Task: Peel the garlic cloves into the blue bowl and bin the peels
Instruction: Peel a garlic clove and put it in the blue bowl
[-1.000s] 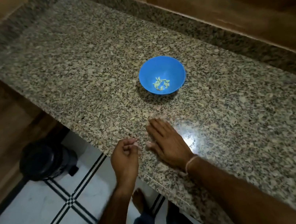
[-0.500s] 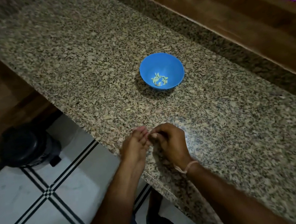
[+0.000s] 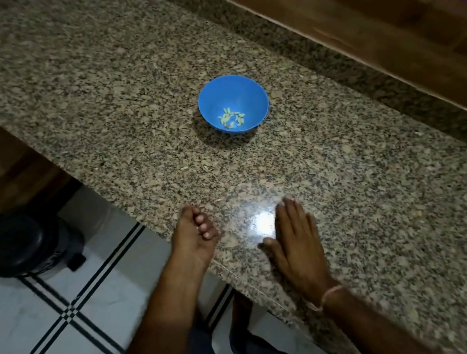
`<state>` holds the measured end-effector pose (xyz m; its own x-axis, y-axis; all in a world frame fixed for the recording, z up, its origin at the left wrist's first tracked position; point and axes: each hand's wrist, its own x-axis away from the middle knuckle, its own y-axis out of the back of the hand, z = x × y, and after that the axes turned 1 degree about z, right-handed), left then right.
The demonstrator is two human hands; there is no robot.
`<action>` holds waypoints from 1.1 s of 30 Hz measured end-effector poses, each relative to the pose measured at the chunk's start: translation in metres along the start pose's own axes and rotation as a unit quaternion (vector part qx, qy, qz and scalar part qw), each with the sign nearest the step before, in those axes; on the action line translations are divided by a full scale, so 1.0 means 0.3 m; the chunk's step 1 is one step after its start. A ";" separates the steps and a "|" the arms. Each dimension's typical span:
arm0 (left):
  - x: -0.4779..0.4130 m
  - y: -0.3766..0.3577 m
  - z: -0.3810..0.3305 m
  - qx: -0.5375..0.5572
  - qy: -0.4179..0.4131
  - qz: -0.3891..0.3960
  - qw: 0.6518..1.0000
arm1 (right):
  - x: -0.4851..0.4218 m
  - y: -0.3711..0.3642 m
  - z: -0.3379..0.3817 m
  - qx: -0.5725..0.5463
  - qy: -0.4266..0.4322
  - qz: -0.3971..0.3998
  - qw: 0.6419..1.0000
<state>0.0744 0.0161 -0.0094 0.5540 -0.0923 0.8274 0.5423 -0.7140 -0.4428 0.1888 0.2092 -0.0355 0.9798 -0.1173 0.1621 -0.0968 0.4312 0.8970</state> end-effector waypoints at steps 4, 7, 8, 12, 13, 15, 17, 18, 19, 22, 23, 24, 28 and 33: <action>0.006 0.048 -0.051 0.005 -0.010 0.026 1.000 | -0.031 -0.048 0.067 0.085 0.010 0.023 0.996; 0.017 0.061 -0.072 0.005 -0.017 0.031 0.999 | -0.147 -0.091 0.161 0.082 0.046 0.022 0.995; 0.021 0.062 -0.077 0.003 -0.019 0.030 0.999 | -0.181 -0.105 0.188 0.079 0.058 0.025 0.995; 0.031 0.069 -0.089 -0.003 -0.029 0.031 0.999 | -0.275 -0.134 0.237 0.062 0.121 0.041 0.990; 0.031 0.072 -0.089 -0.003 -0.028 0.031 0.999 | -0.284 -0.127 0.236 0.040 0.135 0.041 0.989; 0.032 0.080 -0.091 0.000 -0.027 0.029 0.999 | -0.296 -0.113 0.231 -0.023 0.159 0.047 0.986; 0.032 0.084 -0.094 0.006 -0.029 0.024 0.999 | -0.301 -0.110 0.235 -0.061 0.193 0.038 0.979; 0.032 0.083 -0.094 0.006 -0.029 0.024 0.999 | -0.300 -0.111 0.242 -0.070 0.209 0.024 0.975; 0.031 0.082 -0.094 0.006 -0.029 0.025 0.999 | -0.300 -0.114 0.251 -0.080 0.217 0.007 0.973; 0.030 0.084 -0.099 0.010 -0.031 0.024 0.999 | -0.305 -0.110 0.275 -0.088 0.234 -0.046 0.967; 0.029 0.085 -0.101 0.010 -0.032 0.024 0.999 | -0.303 -0.108 0.274 -0.077 0.246 -0.052 0.965; 0.030 0.087 -0.102 0.010 -0.032 0.025 0.999 | -0.301 -0.109 0.267 -0.069 0.254 -0.052 0.963; 0.029 0.105 -0.114 0.023 -0.029 0.028 0.999 | -0.282 -0.102 0.240 -0.063 0.229 -0.038 0.971; 0.027 0.110 -0.113 0.025 -0.032 0.029 0.999 | -0.305 -0.093 0.248 -0.026 0.217 -0.045 0.975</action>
<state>0.0753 -0.0318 -0.0057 0.6231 -0.0864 0.7774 0.5386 -0.6733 -0.5065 0.0890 0.1415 -0.0447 0.9668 0.2274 -0.1164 -0.0083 0.4833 0.8754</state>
